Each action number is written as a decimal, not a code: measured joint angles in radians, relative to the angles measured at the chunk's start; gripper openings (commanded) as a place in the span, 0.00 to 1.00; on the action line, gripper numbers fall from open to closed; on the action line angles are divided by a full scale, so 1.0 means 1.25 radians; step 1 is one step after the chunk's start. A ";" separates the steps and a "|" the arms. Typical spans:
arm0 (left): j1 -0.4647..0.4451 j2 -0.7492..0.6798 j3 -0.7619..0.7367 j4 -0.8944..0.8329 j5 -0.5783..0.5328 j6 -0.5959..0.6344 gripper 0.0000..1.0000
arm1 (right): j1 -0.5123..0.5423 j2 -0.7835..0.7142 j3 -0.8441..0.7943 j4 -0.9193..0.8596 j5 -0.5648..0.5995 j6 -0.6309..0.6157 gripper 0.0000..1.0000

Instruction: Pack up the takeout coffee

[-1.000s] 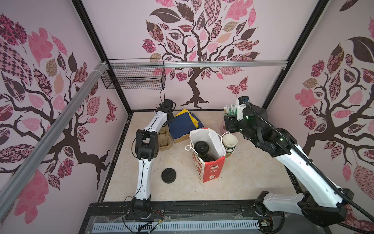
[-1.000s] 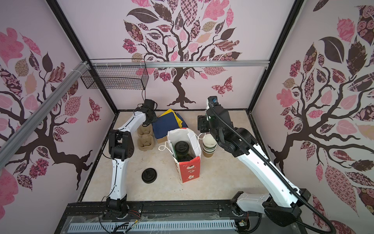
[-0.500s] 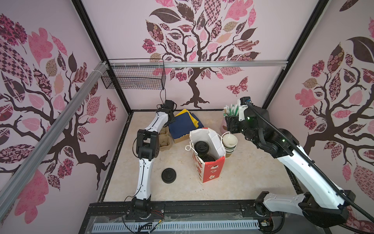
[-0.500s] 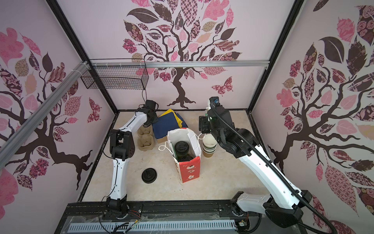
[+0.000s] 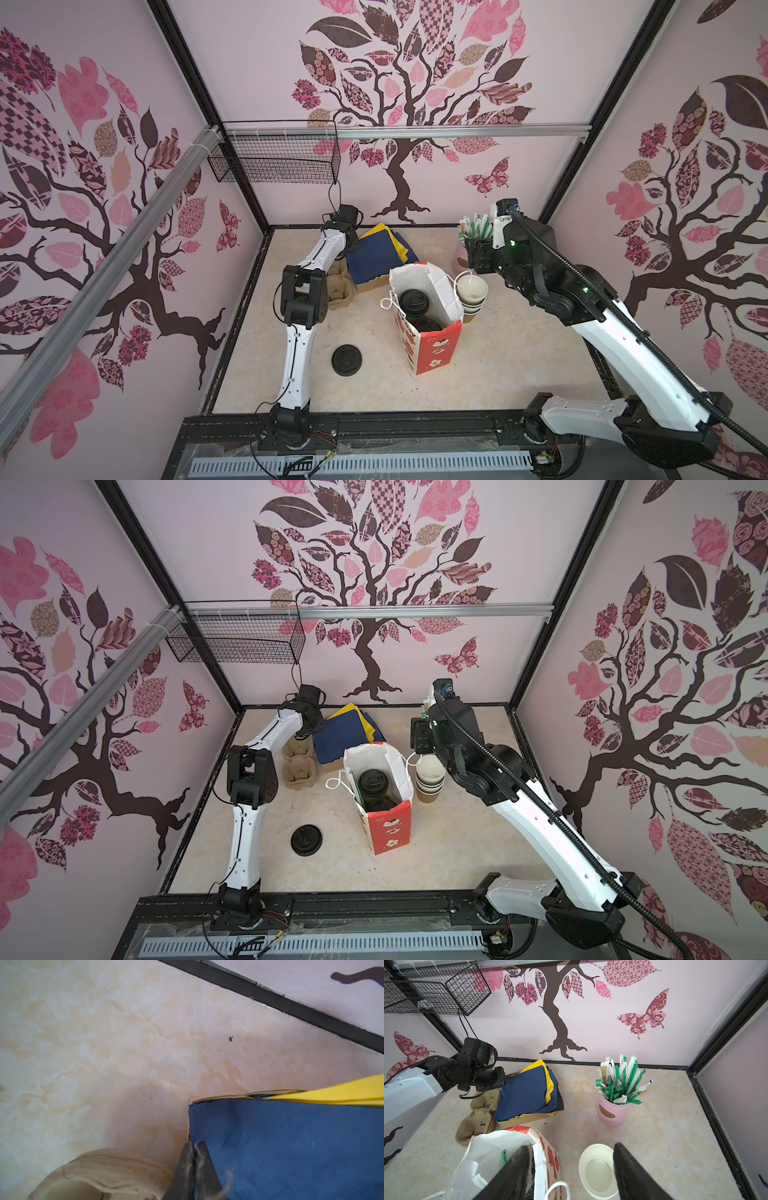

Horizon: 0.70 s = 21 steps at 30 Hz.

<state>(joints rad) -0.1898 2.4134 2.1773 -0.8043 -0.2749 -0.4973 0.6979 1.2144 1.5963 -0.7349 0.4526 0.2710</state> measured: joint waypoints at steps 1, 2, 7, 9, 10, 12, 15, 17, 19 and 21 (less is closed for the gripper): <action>0.000 0.002 0.004 -0.002 -0.001 0.001 0.07 | 0.000 0.000 0.000 -0.001 0.001 0.001 0.67; 0.000 0.004 0.007 -0.002 -0.001 0.002 0.04 | 0.000 0.000 0.000 -0.002 0.002 0.002 0.67; 0.001 0.005 0.007 -0.002 0.006 0.004 0.00 | 0.000 -0.004 0.000 -0.002 0.008 0.004 0.67; 0.002 0.004 0.008 -0.002 0.009 0.008 0.00 | 0.000 -0.007 0.000 -0.002 0.013 0.005 0.67; 0.005 0.003 0.008 -0.002 0.012 0.010 0.00 | 0.000 -0.009 0.000 -0.002 0.017 0.005 0.67; 0.008 -0.002 0.006 0.001 0.026 0.013 0.00 | 0.000 -0.014 0.000 -0.003 0.023 0.005 0.67; 0.013 -0.040 -0.040 0.030 0.065 0.022 0.00 | 0.000 -0.021 0.000 -0.003 0.030 0.005 0.67; 0.017 -0.090 -0.092 0.056 0.090 0.031 0.00 | 0.000 -0.024 0.000 -0.003 0.034 0.005 0.67; 0.021 -0.140 -0.127 0.076 0.118 0.040 0.00 | 0.000 -0.026 0.000 -0.002 0.036 0.005 0.67; 0.026 -0.190 -0.158 0.105 0.146 0.043 0.00 | 0.000 -0.027 0.000 -0.002 0.037 0.005 0.67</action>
<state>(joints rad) -0.1574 2.1754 1.9797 -0.6731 -0.0929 -0.4431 0.6979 1.1812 1.5959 -0.7376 0.4988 0.2779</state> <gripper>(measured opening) 0.047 0.669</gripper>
